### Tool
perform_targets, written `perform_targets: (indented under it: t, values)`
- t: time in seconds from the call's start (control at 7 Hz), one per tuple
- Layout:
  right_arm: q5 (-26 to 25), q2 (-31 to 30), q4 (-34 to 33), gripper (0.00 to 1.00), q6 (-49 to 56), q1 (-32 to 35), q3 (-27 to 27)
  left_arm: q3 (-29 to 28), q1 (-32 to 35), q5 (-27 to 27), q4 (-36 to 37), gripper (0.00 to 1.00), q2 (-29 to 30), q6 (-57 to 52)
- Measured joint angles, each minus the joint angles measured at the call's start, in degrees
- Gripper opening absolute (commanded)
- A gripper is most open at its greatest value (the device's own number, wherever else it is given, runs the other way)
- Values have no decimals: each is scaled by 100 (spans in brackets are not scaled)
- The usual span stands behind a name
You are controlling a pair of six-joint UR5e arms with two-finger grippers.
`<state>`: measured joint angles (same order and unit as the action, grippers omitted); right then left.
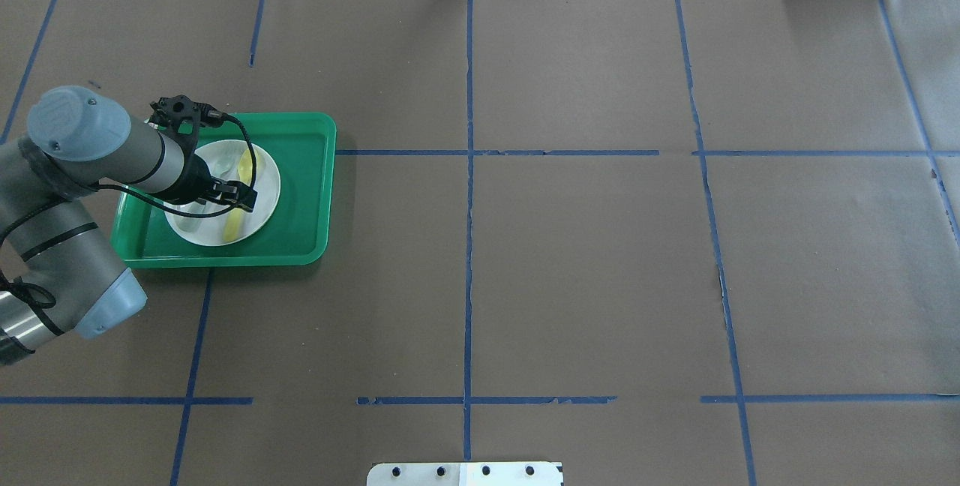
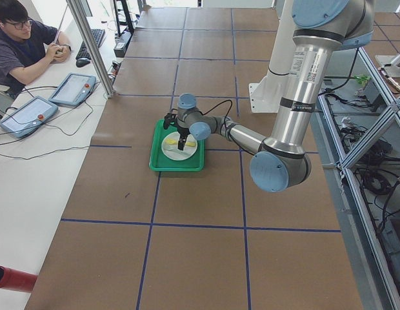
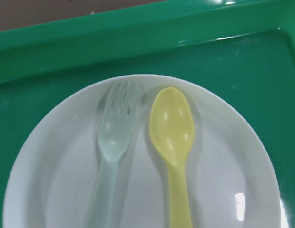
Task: Place spoon
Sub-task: 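Move the left gripper over the yellow spoon on the white plate, then lower the left gripper and close it on the yellow spoon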
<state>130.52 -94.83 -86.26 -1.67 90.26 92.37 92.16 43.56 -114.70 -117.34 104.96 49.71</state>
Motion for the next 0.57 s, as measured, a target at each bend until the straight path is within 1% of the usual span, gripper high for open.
perform_targets:
  t: [0.57]
  values:
    - [0,2,-3,100,0,0,0,-65,-5,8,11,49,109,33]
